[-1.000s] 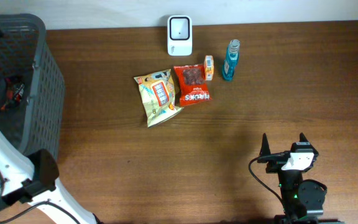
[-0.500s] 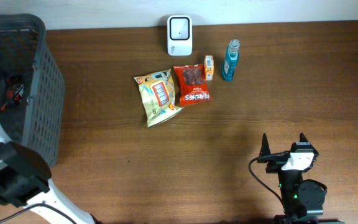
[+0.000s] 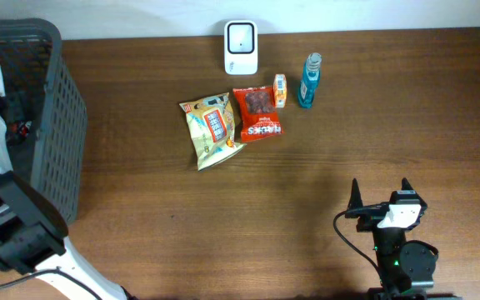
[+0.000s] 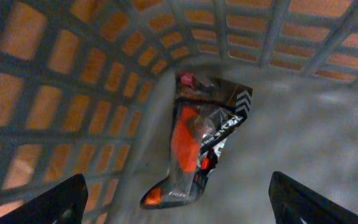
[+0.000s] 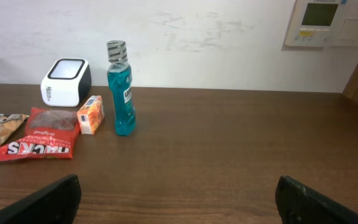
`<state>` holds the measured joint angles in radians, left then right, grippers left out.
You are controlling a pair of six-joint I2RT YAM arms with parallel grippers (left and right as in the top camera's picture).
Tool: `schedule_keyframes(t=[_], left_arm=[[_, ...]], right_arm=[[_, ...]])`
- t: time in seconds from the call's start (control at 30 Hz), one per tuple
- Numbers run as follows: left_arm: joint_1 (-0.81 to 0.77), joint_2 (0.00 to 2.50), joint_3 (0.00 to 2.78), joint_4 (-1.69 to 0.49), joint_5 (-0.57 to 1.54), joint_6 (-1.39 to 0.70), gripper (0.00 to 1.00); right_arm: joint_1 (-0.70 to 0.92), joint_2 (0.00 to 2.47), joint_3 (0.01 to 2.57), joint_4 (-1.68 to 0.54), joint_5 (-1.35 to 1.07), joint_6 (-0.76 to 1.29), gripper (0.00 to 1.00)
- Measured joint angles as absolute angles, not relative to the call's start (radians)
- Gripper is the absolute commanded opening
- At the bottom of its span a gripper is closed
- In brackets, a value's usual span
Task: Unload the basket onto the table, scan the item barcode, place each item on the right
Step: 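Grasp the small dark red snack bag in the basket with left gripper, then lift the small bag and carry it over the scanner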
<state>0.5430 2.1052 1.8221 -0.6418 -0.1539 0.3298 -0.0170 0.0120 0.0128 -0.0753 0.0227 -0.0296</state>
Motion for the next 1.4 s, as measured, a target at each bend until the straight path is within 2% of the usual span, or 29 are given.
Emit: schedule_keyframes(t=[0.37, 0.43, 0.53, 0.73, 0.8, 0.9, 1.03, 1.13, 1.17, 1.23, 1.4], left_arm=[[0.576, 2.228, 1.811, -0.629, -0.105, 0.357, 0.91], [0.579, 2.238, 1.811, -0.640, -0.059, 0.357, 0.86], [0.578, 2.259, 1.811, -0.656, -0.024, 0.358, 0.60], [0.579, 2.273, 1.811, -0.684, 0.004, 0.366, 0.56], [0.579, 2.273, 1.812, -0.697, 0.009, 0.364, 0.46], [0.579, 2.272, 1.812, -0.707, 0.017, 0.364, 0.42], [0.579, 2.272, 1.812, -0.707, 0.020, 0.368, 0.24], [0.579, 2.272, 1.812, -0.709, 0.020, 0.367, 0.18], [0.579, 2.272, 1.812, -0.709, 0.020, 0.367, 0.08], [0.579, 2.272, 1.812, -0.709, 0.019, 0.364, 0.00], [0.579, 2.272, 1.818, -0.716, 0.019, 0.297, 0.00]], right_arm=[[-0.017, 0.012, 0.013, -0.075, 0.022, -0.030, 0.98], [-0.017, 0.012, 0.013, -0.075, 0.023, -0.030, 0.98], [-0.017, 0.012, 0.013, -0.075, 0.023, -0.030, 0.98], [-0.017, 0.012, 0.013, -0.075, 0.023, -0.031, 0.98], [-0.017, 0.012, 0.013, -0.075, 0.023, -0.030, 0.99], [-0.017, 0.012, 0.013, -0.075, 0.023, -0.030, 0.99], [-0.017, 0.012, 0.013, -0.075, 0.023, -0.030, 0.98], [-0.017, 0.012, 0.013, -0.075, 0.023, -0.030, 0.98], [-0.017, 0.012, 0.013, -0.075, 0.023, -0.030, 0.98], [-0.017, 0.012, 0.013, -0.075, 0.023, -0.030, 0.99], [-0.017, 0.012, 0.013, -0.075, 0.023, -0.031, 0.99]])
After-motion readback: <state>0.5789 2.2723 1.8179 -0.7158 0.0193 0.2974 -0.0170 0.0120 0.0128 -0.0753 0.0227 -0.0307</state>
